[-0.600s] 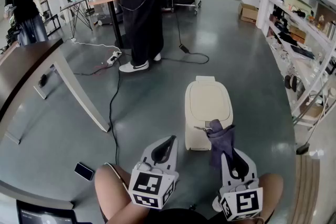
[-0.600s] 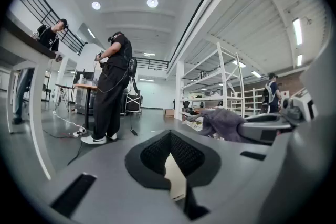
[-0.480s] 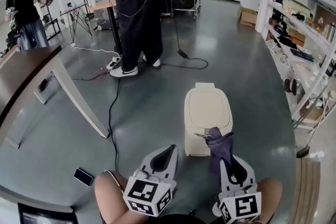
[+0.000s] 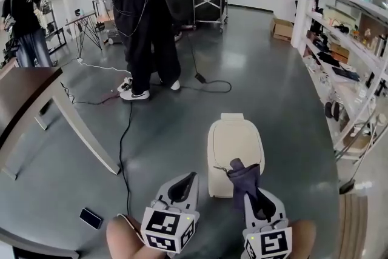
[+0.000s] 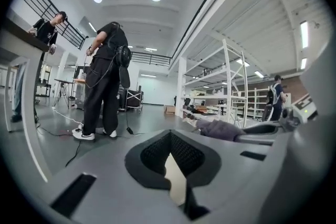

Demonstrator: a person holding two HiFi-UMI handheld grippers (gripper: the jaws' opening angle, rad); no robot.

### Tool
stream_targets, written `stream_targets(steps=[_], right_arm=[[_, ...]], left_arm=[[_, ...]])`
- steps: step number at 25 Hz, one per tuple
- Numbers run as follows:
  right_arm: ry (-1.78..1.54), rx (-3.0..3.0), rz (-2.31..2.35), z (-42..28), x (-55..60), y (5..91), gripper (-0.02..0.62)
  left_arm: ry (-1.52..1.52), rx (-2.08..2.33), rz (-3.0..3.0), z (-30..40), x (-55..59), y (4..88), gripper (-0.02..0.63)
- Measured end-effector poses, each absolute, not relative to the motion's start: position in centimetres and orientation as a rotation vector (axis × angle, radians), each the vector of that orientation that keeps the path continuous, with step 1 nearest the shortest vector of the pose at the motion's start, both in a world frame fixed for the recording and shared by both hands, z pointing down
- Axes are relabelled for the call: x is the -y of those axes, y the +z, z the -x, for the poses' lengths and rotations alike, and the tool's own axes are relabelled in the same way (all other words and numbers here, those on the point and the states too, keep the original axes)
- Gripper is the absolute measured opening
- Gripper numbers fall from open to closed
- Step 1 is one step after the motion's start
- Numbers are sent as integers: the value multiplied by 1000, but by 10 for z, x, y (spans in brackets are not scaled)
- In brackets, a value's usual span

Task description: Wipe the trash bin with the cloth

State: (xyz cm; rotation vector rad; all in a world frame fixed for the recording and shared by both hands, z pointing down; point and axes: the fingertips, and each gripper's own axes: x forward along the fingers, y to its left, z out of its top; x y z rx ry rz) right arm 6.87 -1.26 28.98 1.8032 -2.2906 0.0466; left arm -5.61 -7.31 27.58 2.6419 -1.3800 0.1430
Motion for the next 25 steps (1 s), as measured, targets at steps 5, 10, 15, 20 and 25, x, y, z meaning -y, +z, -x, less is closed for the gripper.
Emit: stream_targets(steps=[5,10,15,20,25], right_arm=[[-50,2272,-1803,-80,48,259,78],[-102,2237,-1785,-100,101,254,78],[25,2244,-1757,-115,171,268,78],[130,2210,-1725,-118,252,285,78],[247,2187,-1684,-118,298,321,78]], left_arm=[[206,1465,-2595,64,126,247,-3],[219,1527,-2559,75,184,226,-3],[187,1582,-2529,85,230,224,-3],[253,1564,-2583,75,269,240,-3],[331,1549,-2636,66,274,259,-3]])
